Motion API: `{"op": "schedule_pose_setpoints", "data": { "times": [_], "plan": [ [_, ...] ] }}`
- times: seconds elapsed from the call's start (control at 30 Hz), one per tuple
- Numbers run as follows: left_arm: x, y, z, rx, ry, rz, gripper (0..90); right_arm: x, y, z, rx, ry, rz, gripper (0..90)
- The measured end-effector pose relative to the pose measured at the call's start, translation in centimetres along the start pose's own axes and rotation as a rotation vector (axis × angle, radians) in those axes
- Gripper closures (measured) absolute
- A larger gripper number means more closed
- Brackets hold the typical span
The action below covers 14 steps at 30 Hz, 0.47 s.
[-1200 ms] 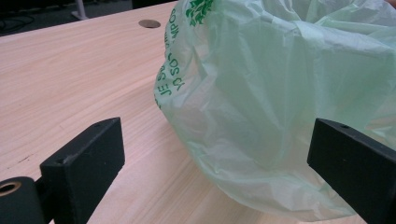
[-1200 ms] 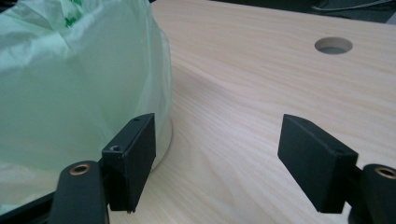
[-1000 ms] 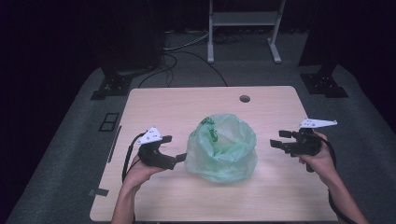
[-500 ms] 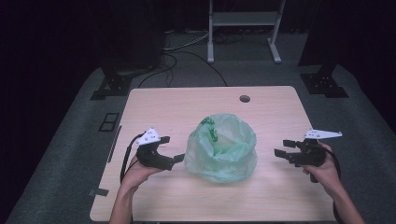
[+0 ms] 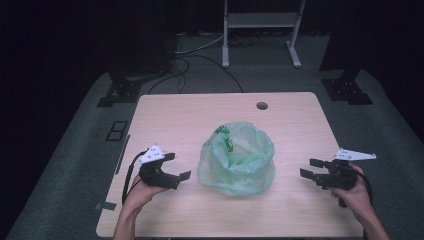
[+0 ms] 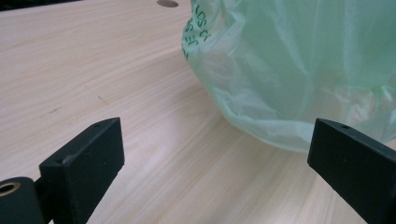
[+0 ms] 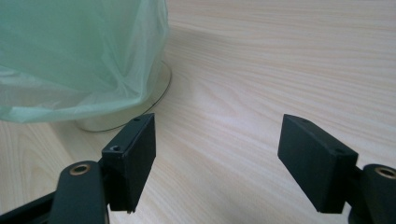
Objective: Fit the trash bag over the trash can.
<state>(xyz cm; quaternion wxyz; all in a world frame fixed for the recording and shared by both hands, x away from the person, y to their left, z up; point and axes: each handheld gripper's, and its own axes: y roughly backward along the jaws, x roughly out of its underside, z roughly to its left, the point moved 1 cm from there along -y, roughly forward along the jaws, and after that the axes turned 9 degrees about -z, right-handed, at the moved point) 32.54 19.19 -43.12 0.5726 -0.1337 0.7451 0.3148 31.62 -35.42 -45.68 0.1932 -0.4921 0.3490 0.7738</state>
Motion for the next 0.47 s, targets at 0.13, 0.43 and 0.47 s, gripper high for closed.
{"op": "schedule_pose_setpoints", "data": {
  "times": [0.13,0.43,0.47],
  "plan": [
    [0.5,0.3,0.0,-0.006,0.013,0.000,2.5,0.5,0.7,0.2,0.017,-0.007,-0.009,27.0],
    [0.8,0.9,-0.4,-0.011,0.019,-0.020,2.5,1.8,2.6,0.9,0.062,-0.078,-0.130,26.2],
    [0.8,0.9,-0.4,-0.013,0.016,-0.022,2.5,2.0,2.8,1.1,0.073,-0.072,-0.135,26.0]
  ]
}}
